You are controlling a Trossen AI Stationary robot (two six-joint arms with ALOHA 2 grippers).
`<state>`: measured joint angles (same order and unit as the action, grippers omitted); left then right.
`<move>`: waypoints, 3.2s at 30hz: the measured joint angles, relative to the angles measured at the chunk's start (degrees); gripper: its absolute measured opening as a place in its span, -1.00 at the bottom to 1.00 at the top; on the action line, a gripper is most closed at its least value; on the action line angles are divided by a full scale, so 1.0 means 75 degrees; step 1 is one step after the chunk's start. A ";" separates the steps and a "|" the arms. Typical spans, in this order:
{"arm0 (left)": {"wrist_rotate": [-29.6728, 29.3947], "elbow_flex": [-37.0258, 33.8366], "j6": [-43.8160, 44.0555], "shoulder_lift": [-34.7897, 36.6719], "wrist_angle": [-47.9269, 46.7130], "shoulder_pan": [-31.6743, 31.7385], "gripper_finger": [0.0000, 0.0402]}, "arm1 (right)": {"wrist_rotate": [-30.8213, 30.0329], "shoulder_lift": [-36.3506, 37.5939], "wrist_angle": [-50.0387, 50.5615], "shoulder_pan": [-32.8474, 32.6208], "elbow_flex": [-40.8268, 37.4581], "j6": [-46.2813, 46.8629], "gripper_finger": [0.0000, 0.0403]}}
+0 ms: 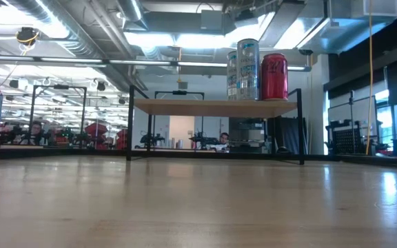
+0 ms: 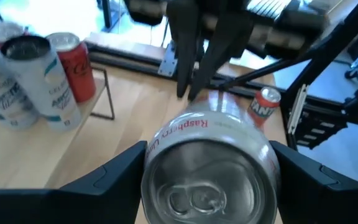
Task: Place canned beverage on shelf
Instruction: Put the top pink and white soda can on the shelf
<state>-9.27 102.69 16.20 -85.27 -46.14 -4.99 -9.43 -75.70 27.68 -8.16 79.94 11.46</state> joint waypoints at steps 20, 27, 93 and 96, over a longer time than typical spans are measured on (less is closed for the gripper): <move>-0.0346 0.0009 -0.0439 -0.0149 0.0459 0.0618 0.31 | -0.0786 0.0451 0.0933 -0.0017 -0.0015 -0.0195 -0.86; 0.0372 0.0015 -0.0678 -0.0193 0.0348 0.1727 0.31 | -0.0888 0.1542 0.1934 -0.0015 -0.0013 -0.0135 -0.86; 0.1586 0.0006 -0.3128 -0.2687 0.1284 0.4794 0.63 | -0.2008 0.1775 0.3384 -0.0009 -0.1518 0.1037 -0.86; 0.1604 0.0006 -0.3181 -0.2678 0.1318 0.4788 0.72 | -0.2008 0.1775 0.3384 -0.0009 -0.1518 0.1037 -0.86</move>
<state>2.76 102.74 -7.66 -105.36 -36.25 30.92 -24.49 -62.39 53.06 -8.23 68.55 19.25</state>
